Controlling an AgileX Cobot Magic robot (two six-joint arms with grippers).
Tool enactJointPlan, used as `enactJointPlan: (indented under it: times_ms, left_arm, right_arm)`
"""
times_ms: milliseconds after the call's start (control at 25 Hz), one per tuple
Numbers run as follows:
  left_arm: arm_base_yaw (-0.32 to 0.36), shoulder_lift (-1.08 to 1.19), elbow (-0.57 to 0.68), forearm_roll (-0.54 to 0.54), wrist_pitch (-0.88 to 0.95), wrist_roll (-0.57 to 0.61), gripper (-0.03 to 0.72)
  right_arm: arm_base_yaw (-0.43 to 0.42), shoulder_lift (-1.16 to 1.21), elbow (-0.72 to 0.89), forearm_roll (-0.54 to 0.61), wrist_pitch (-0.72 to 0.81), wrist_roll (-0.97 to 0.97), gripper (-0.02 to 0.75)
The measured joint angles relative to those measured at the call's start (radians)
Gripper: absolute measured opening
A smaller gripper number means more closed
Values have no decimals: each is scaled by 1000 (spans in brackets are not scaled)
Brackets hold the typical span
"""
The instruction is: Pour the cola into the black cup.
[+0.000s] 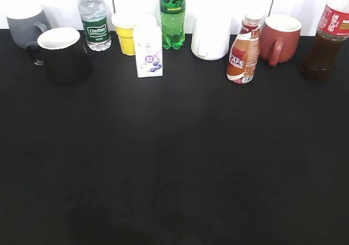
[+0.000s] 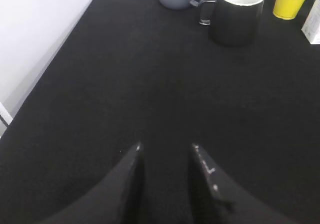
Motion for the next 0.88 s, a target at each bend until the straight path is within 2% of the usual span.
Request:
enactJointPlan:
  times_ms: [880]
  left_arm:
    - [0,0,0,0,0,0,238]
  right_arm:
    - [0,-3,0,0,0,0,585]
